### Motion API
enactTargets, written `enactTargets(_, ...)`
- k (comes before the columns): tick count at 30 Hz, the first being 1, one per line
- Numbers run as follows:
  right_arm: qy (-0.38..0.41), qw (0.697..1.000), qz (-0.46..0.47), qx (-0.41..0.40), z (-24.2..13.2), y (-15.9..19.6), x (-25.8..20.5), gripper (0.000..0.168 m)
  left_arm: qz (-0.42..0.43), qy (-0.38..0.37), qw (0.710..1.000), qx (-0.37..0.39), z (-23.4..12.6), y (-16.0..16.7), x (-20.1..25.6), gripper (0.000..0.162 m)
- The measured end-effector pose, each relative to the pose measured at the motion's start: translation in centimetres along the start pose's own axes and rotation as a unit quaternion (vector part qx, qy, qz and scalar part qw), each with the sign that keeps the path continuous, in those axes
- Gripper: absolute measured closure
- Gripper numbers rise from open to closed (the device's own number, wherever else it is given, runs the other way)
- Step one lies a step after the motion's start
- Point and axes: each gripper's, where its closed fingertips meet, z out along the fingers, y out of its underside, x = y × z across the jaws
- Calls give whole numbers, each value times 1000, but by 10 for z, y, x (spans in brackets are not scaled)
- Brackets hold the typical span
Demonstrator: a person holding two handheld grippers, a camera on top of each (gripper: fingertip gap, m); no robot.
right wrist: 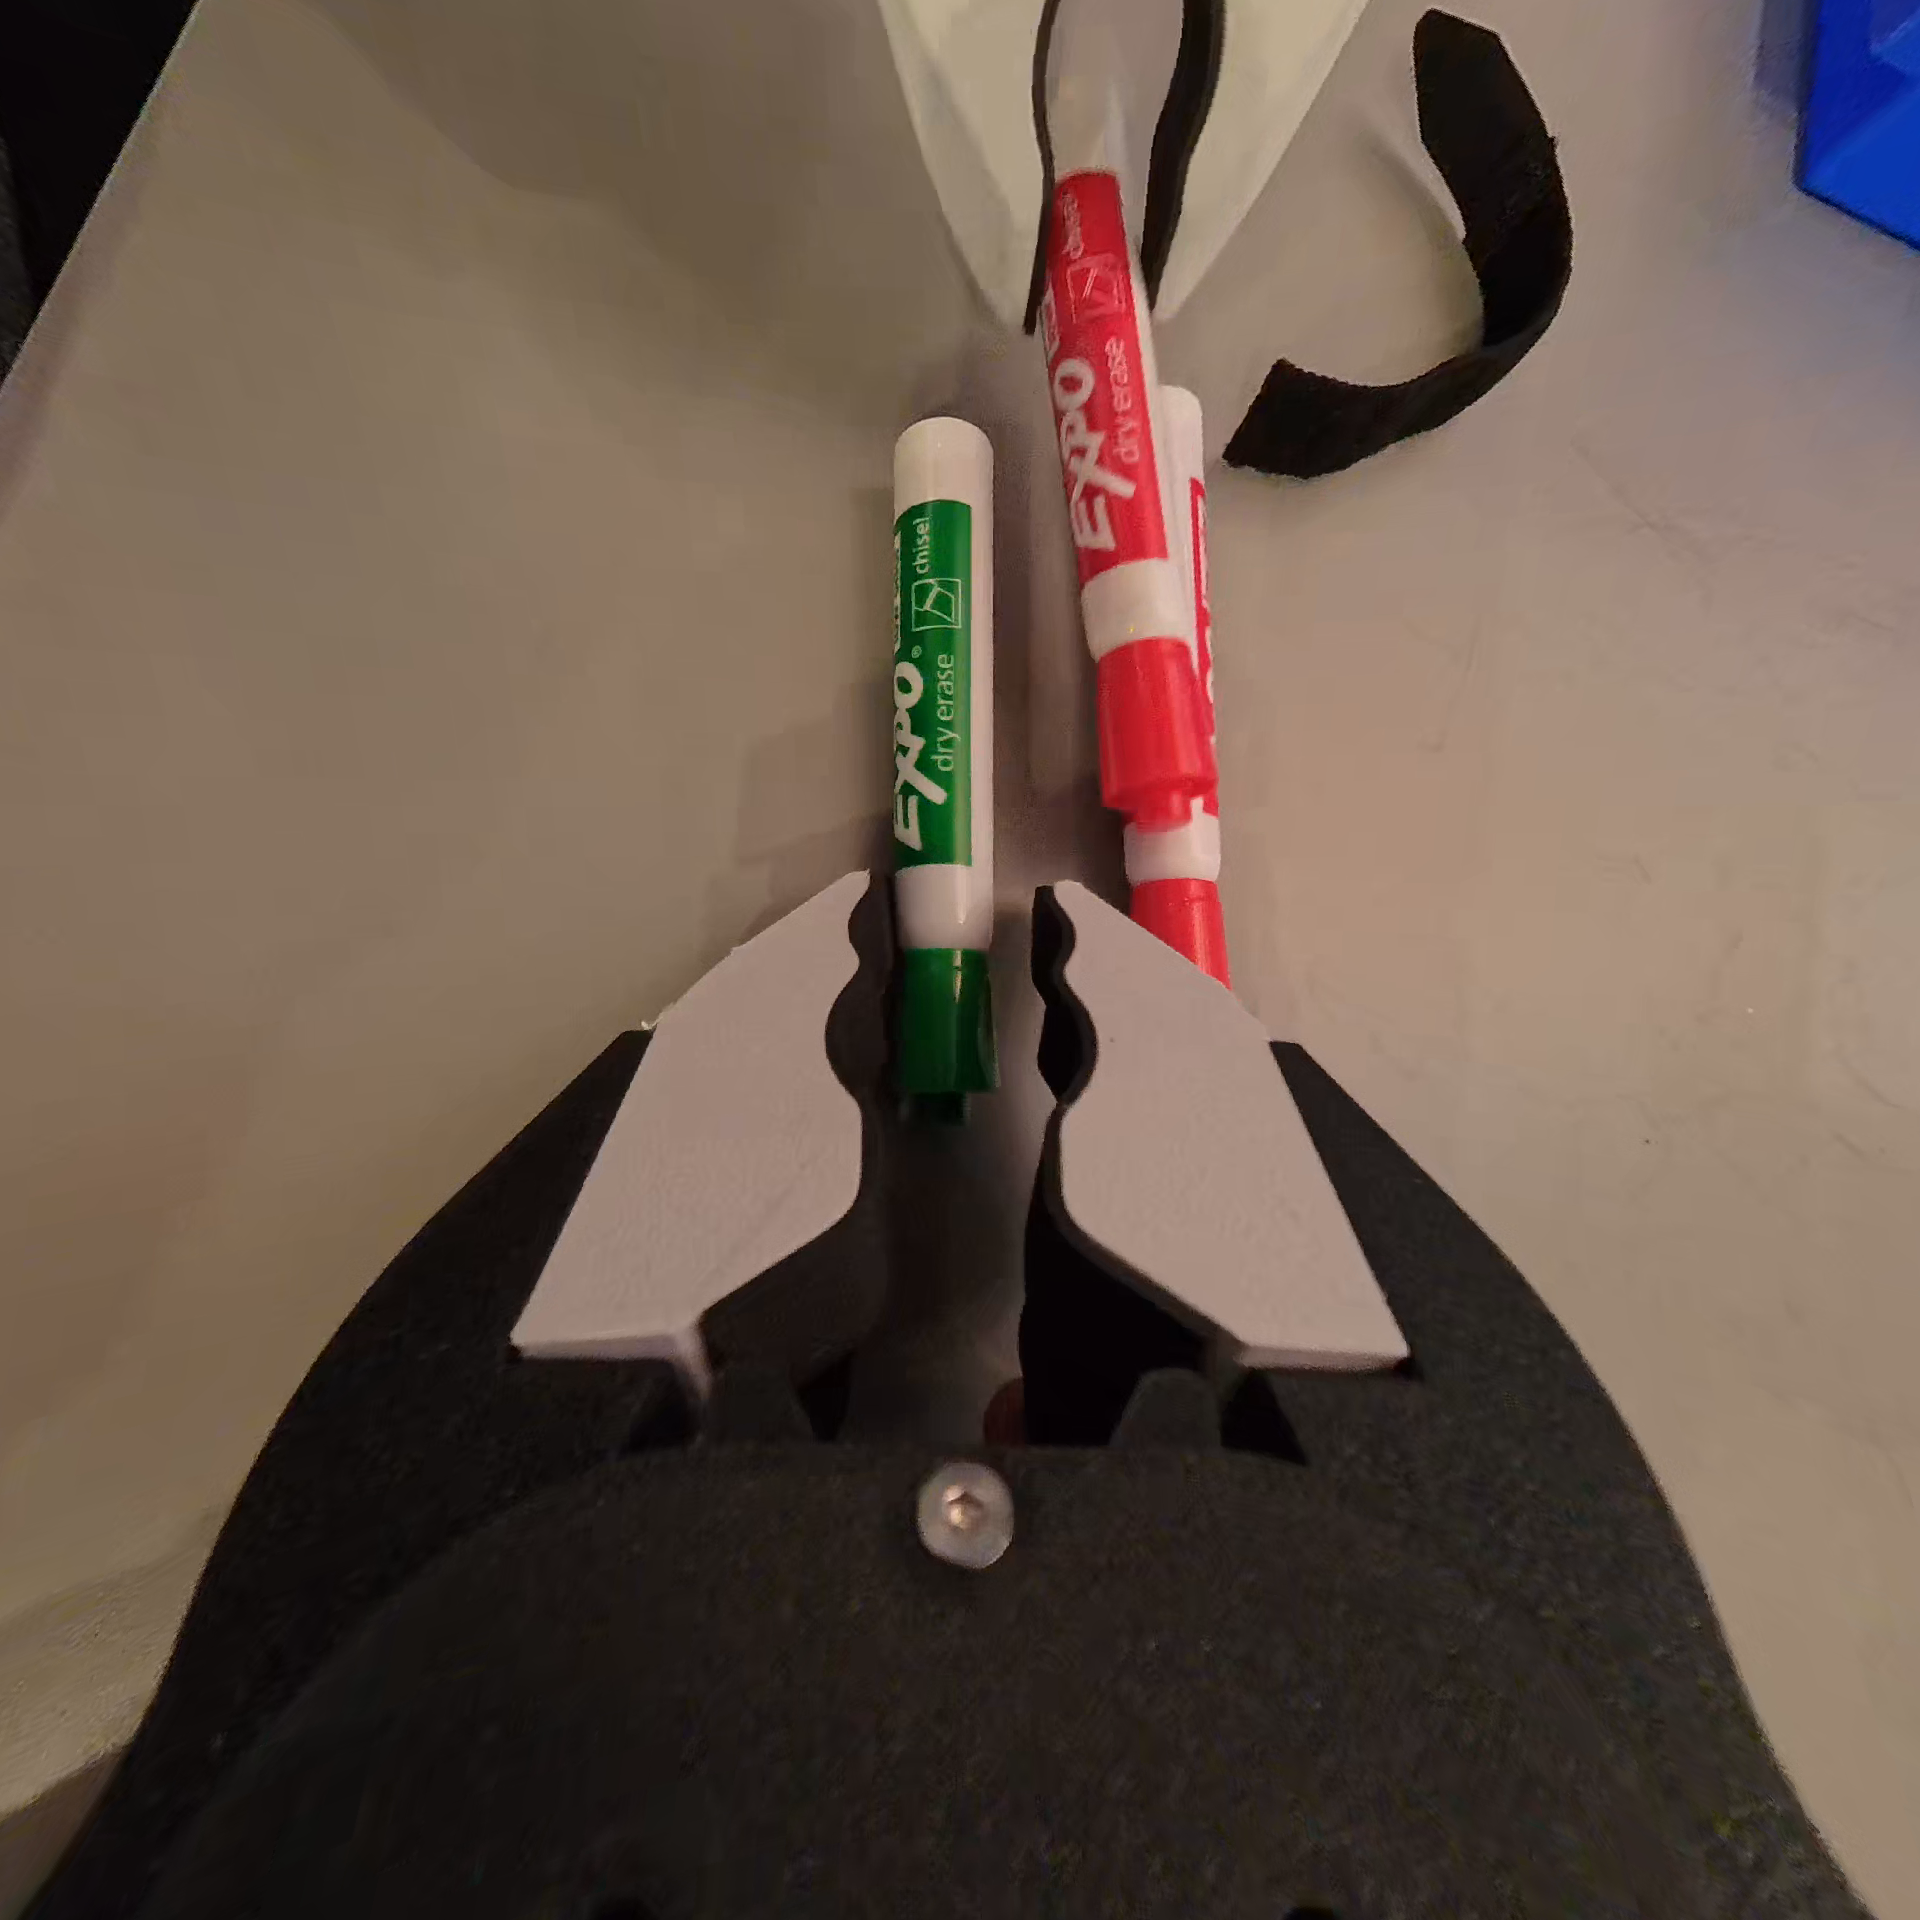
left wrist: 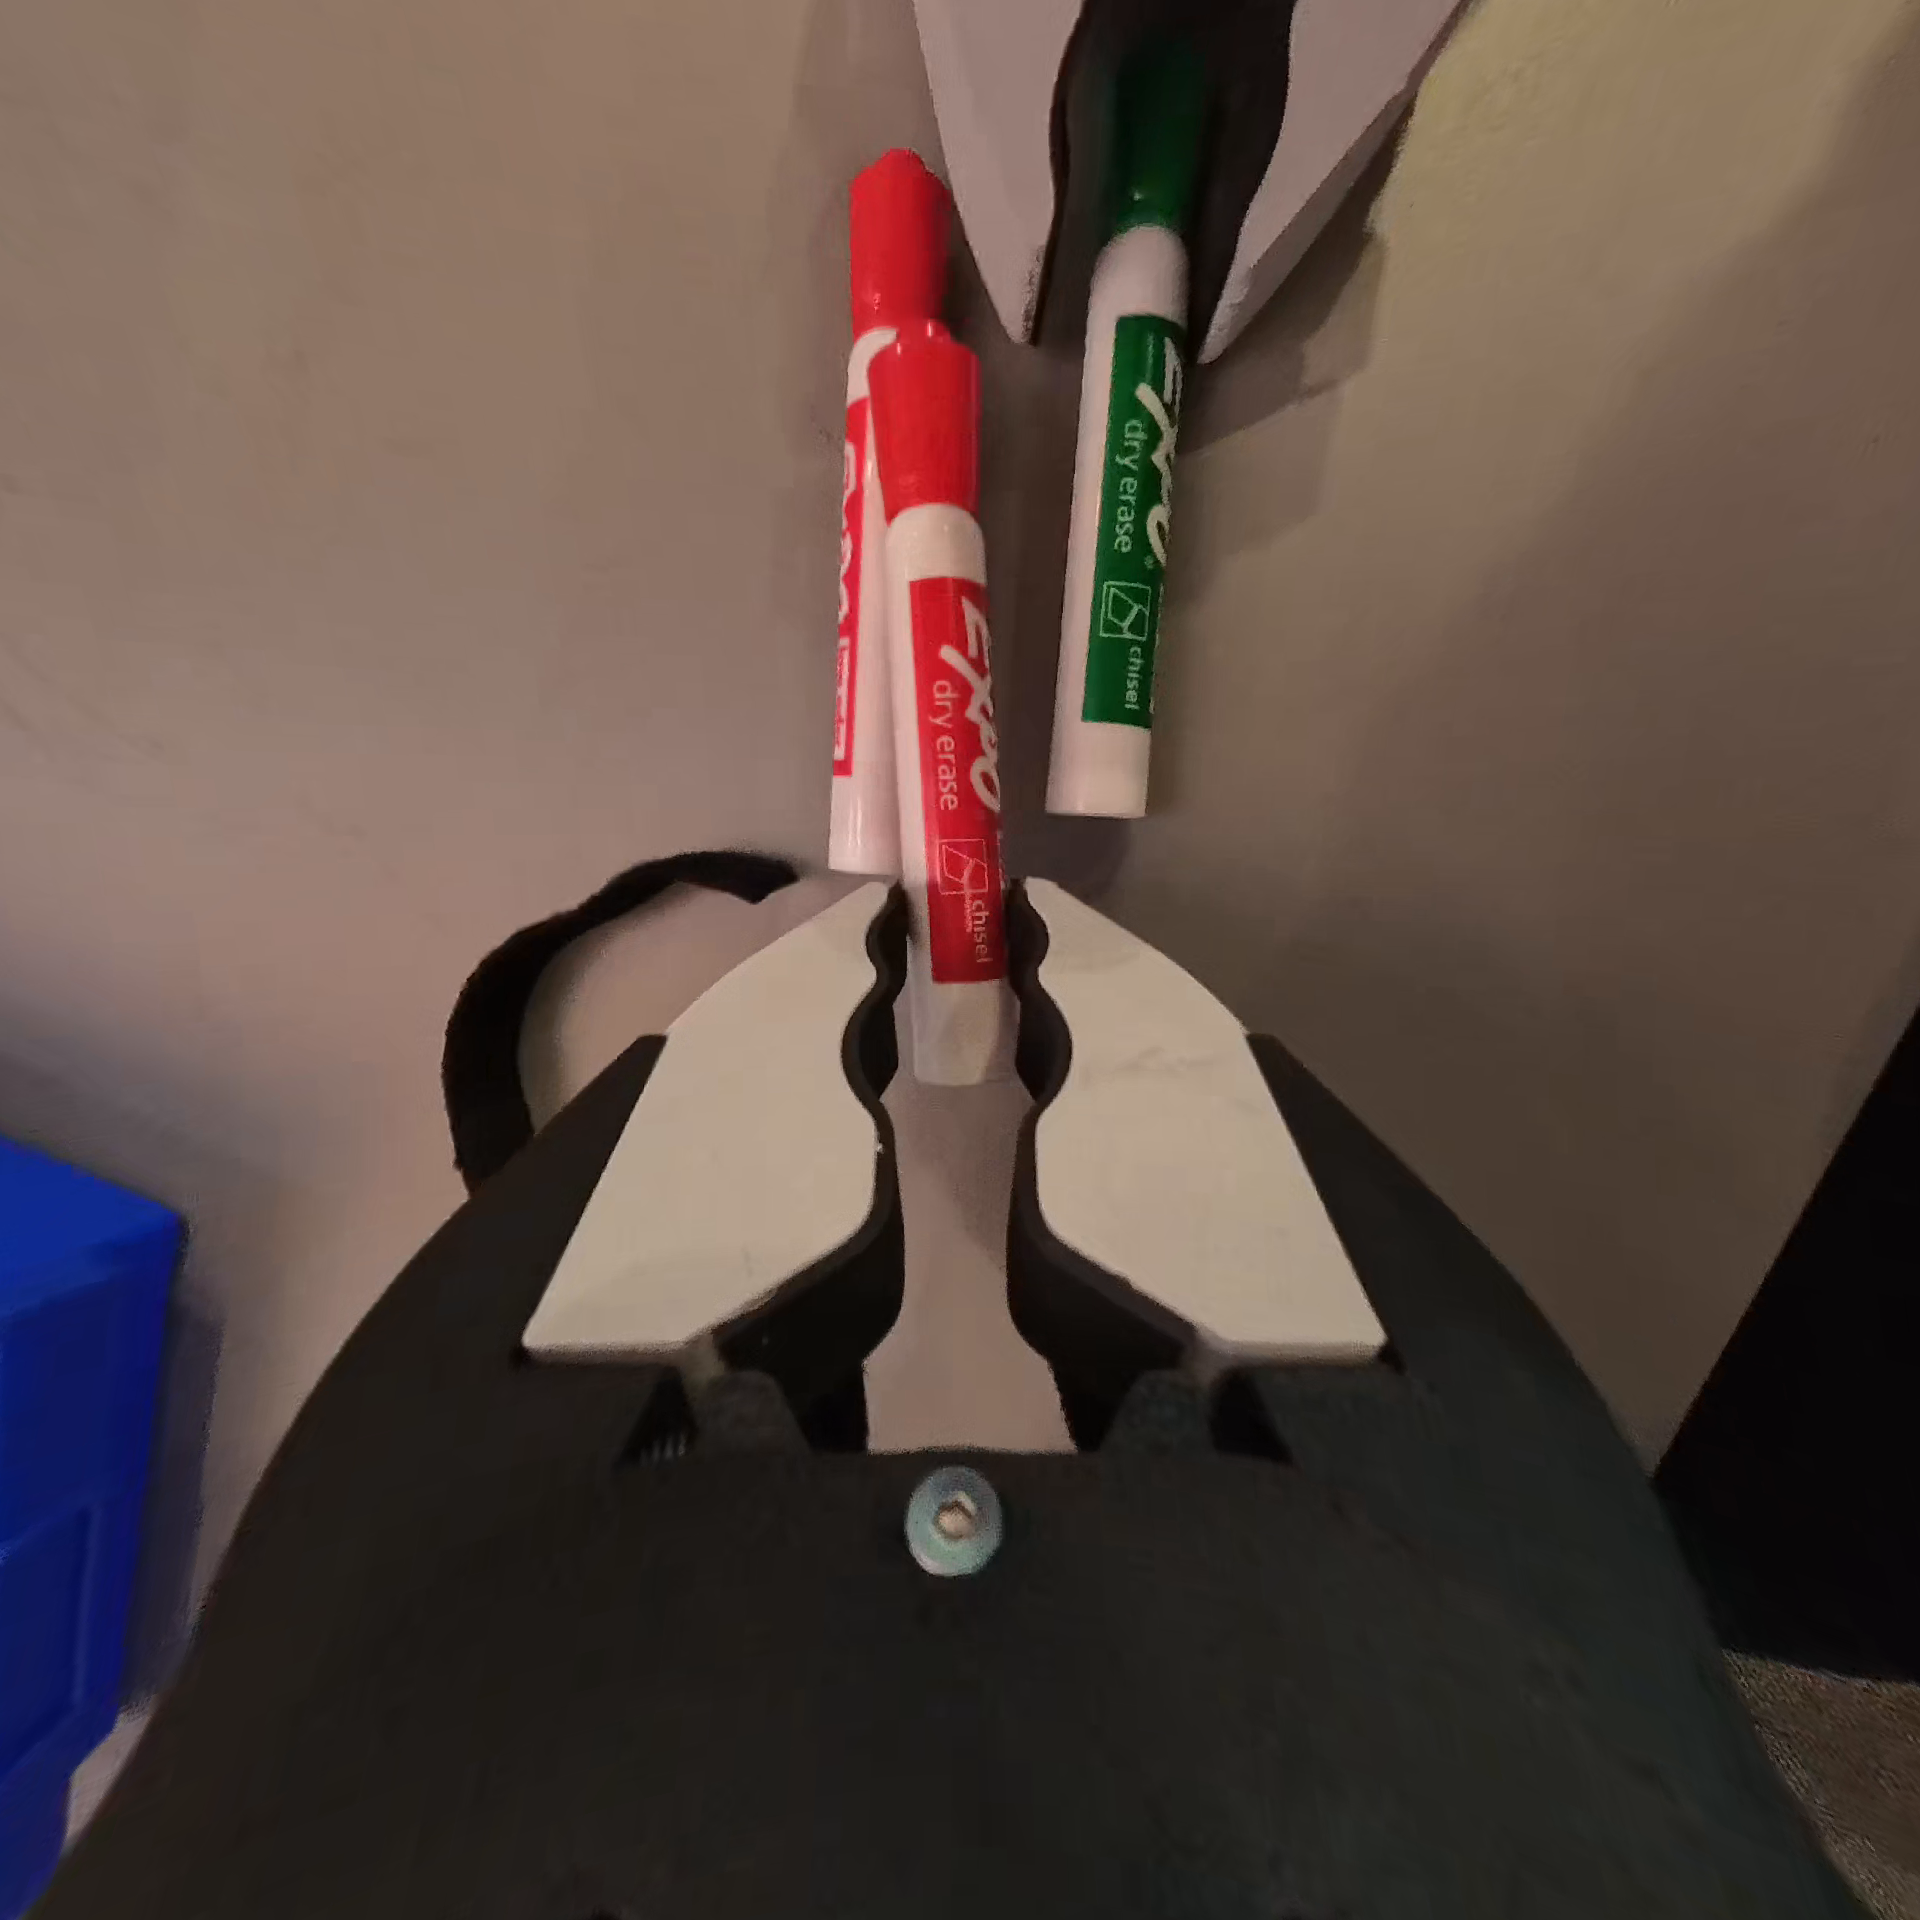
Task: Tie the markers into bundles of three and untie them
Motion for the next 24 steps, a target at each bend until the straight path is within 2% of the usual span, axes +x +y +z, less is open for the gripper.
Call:
enactTargets(1,0,1000,0,0,0,0,0,143,2,7,1000,0,4,-1,2,144)
enactTargets(5,2,1000,0,-1,-1,1,0,141,23,2,1000,-15,16,2,3,143)
enactTargets(8,1,1000,0,-2,-1,2,0,141,20,7,1000,-7,18,0,5,136)
enactTargets(12,-3,1000,0,-2,-2,2,0,139,-1,9,1000,22,7,-5,0,130)
enactTargets(13,-6,1000,0,-1,-2,2,-1,138,-5,-2,999,38,2,-9,-5,135)
enactTargets(16,-14,1000,7,4,-1,1,-3,138,-39,3,997,70,-10,-26,-18,135)
enactTargets(18,-17,1000,8,7,-1,1,-4,139,-24,-38,998,48,-7,-33,-37,137)
enactTargets(24,-13,1000,5,3,-2,3,-3,139,-10,15,998,-53,35,-25,-42,137)
